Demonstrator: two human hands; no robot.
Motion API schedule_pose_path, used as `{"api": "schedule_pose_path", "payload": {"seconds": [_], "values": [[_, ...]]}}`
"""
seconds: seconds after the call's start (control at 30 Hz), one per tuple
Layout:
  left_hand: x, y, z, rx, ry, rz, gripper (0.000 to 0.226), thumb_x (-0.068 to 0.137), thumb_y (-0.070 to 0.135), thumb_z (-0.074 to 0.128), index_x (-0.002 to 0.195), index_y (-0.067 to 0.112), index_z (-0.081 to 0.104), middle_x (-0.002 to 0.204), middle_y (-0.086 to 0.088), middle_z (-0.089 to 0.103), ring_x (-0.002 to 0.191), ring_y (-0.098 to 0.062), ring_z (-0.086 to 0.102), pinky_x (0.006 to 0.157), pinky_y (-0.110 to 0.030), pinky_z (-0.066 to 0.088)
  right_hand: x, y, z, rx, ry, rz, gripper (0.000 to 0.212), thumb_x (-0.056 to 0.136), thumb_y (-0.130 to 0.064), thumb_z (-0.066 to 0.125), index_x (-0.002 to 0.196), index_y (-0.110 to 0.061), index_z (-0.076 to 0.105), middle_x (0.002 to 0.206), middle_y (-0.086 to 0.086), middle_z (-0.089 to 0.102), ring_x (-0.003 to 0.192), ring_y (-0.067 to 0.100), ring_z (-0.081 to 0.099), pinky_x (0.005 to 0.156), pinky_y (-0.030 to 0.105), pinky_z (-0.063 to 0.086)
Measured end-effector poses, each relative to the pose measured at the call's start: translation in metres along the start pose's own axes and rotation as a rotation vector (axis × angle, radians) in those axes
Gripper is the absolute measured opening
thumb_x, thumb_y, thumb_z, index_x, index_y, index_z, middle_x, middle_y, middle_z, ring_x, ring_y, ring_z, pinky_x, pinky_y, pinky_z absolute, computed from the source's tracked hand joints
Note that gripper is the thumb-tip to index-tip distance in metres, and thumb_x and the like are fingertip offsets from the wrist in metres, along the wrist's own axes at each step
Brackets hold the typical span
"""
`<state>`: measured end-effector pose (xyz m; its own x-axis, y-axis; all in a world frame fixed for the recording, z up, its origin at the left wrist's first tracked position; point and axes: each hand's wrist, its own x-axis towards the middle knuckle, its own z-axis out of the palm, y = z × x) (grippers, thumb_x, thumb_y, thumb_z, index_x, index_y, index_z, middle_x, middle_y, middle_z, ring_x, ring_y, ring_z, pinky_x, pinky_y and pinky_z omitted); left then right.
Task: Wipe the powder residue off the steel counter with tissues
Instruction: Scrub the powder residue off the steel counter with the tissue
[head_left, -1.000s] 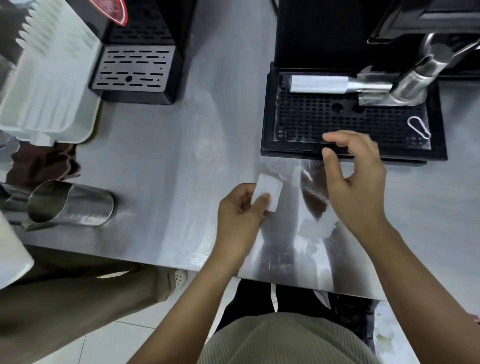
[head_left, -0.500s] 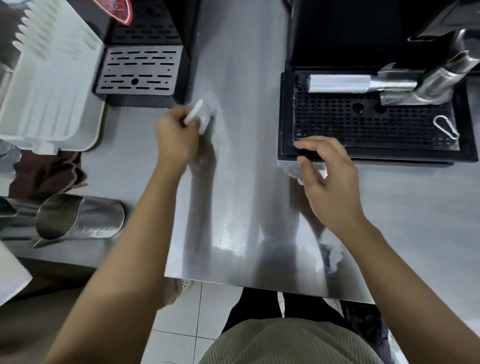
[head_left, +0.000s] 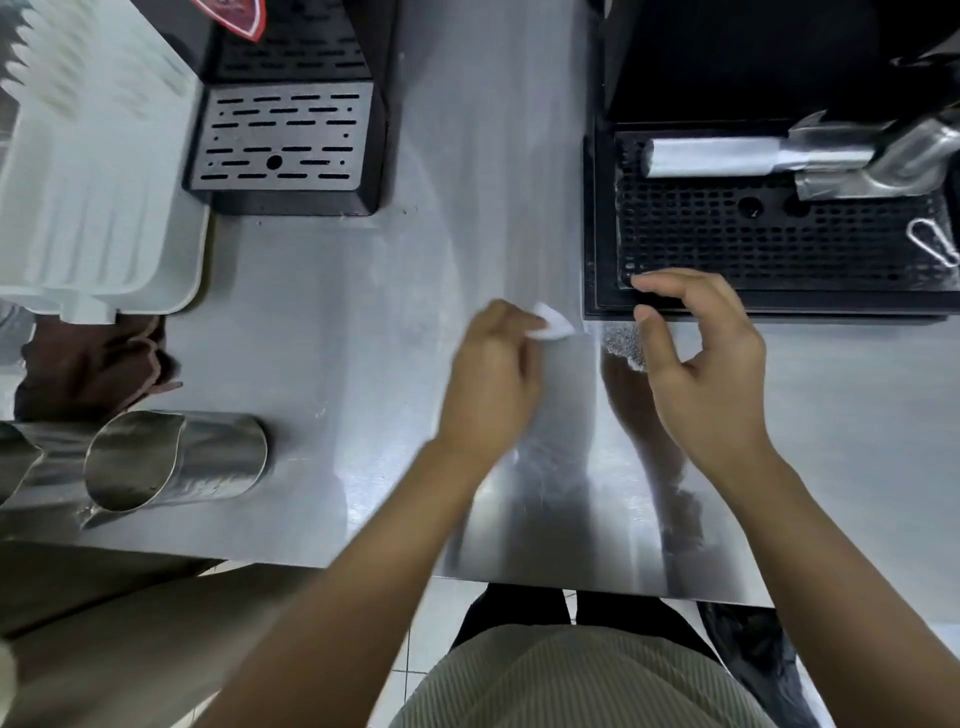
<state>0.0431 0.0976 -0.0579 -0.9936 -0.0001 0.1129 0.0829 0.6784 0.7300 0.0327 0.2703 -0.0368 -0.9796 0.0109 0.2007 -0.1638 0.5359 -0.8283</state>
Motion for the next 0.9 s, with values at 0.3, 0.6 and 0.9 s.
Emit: {"api": "schedule_pose_path", "payload": {"seconds": [0.3, 0.6, 0.9], "values": [[-0.011, 0.007, -0.029, -0.603, -0.042, -0.639, 0.007, 0.089, 0.009, 0.064, 0.084, 0.007, 0.068, 0.063, -0.007, 0.057, 0.055, -0.016, 0.047, 0.048, -0.022, 0.038, -0.004, -0.013, -0.003, 0.05, 0.054, -0.02, 0.021, 0.095, 0.0, 0.057, 0.111, -0.011, 0.067, 0.106, -0.006, 0.061, 0.103, 0.002, 0.056, 0.093, 0.017, 0.043], [0.006, -0.078, -0.095, -0.094, 0.31, -0.522, 0.007, 0.084, 0.013, 0.062, 0.085, 0.016, 0.068, 0.078, 0.003, 0.065, 0.072, -0.014, 0.059, 0.069, -0.031, 0.048, -0.012, -0.018, 0.003, 0.086, 0.003, -0.03, 0.021, 0.094, 0.0, 0.057, 0.11, -0.011, 0.066, 0.107, -0.005, 0.063, 0.104, 0.013, 0.06, 0.096, 0.025, 0.047], [-0.026, -0.042, -0.05, 0.123, 0.29, -0.168, 0.023, 0.081, -0.009, 0.057, 0.092, 0.006, 0.071, 0.092, 0.002, 0.057, 0.084, 0.006, 0.048, 0.082, 0.004, 0.032, -0.019, -0.023, 0.009, 0.099, -0.018, -0.034, 0.025, 0.094, 0.001, 0.058, 0.109, -0.019, 0.064, 0.105, -0.006, 0.063, 0.104, 0.004, 0.058, 0.097, 0.023, 0.046]]}}
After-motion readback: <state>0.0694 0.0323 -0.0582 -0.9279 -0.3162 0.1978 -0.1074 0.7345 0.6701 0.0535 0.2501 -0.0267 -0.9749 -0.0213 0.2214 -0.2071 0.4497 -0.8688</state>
